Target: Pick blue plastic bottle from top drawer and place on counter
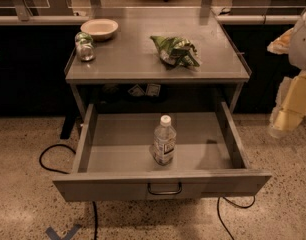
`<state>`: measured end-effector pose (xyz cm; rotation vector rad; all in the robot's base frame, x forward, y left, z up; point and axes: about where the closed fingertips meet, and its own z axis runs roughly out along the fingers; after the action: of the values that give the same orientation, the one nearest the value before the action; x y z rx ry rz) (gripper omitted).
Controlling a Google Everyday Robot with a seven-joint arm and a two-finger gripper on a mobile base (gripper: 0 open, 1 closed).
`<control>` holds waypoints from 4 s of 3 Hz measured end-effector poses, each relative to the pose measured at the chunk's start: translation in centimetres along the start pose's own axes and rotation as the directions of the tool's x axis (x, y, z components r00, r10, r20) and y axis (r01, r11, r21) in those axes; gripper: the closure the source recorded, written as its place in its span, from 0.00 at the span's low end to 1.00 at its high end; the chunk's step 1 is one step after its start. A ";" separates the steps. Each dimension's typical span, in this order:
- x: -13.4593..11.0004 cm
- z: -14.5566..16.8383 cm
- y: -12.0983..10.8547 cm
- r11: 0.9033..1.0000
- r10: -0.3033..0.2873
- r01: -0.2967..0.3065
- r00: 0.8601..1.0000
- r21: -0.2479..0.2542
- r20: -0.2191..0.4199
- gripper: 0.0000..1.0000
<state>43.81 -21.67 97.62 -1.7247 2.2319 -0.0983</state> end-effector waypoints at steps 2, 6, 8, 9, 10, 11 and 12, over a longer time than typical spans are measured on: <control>0.0 0.1 -0.1 1.000 0.002 -0.002 1.000 -0.003 0.014 0.00; -0.4 9.6 2.9 0.938 0.043 0.078 0.941 -0.338 0.336 0.00; -3.4 11.0 1.1 0.985 -0.006 0.099 0.831 -0.139 0.556 0.00; -4.3 10.4 0.0 0.990 -0.078 0.134 0.804 -0.051 0.589 0.00; -4.3 10.4 0.0 0.990 -0.079 0.135 0.804 -0.052 0.589 0.00; -5.1 12.7 1.0 0.984 -0.048 0.144 0.776 -0.103 0.629 0.00; -7.8 16.0 3.1 0.968 -0.006 0.186 0.686 -0.167 0.728 0.00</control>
Offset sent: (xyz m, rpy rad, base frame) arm 0.0013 -0.0011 -0.0077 0.0336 0.0243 0.0069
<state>47.32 -11.19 83.30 -1.5891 1.5847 0.7315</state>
